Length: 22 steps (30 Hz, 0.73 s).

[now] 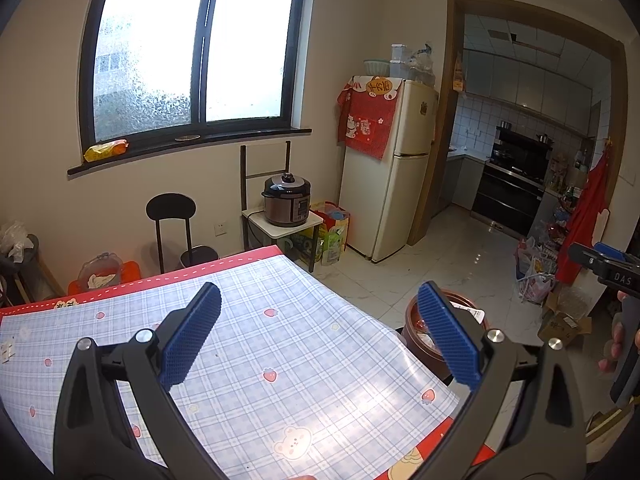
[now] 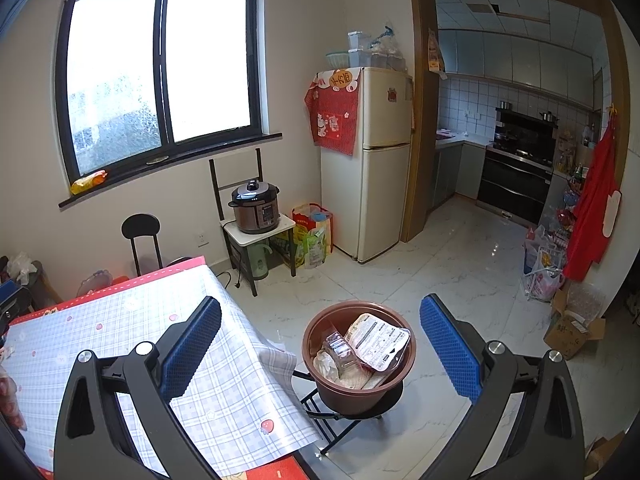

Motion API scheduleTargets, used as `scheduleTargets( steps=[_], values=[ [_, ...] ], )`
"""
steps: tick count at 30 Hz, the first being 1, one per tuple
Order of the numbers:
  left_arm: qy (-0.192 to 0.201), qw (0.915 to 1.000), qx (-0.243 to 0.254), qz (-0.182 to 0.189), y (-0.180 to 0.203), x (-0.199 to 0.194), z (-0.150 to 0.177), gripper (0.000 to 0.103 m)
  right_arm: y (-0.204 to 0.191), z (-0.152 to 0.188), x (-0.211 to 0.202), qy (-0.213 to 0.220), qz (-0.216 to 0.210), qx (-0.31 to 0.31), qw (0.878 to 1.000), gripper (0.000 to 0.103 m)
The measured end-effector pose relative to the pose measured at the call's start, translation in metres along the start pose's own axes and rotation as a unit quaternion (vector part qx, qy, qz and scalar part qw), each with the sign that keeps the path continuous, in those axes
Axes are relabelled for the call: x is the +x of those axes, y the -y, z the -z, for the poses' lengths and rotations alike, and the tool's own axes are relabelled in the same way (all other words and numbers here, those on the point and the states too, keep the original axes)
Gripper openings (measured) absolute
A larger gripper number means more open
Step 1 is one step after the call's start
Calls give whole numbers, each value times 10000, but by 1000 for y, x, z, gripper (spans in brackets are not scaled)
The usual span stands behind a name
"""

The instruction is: Collect trash

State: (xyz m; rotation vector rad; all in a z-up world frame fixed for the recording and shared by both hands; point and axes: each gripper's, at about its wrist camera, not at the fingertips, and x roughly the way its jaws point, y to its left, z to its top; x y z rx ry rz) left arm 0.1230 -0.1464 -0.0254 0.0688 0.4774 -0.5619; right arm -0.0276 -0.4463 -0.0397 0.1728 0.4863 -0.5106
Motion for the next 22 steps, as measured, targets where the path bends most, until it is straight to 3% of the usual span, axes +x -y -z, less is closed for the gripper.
scheduleTargets(
  steps=[22],
  values=[
    [-53,10000,-4,5,0,11,5,97,-1,-1,2,-20,-7,-28,10000,98]
  ],
)
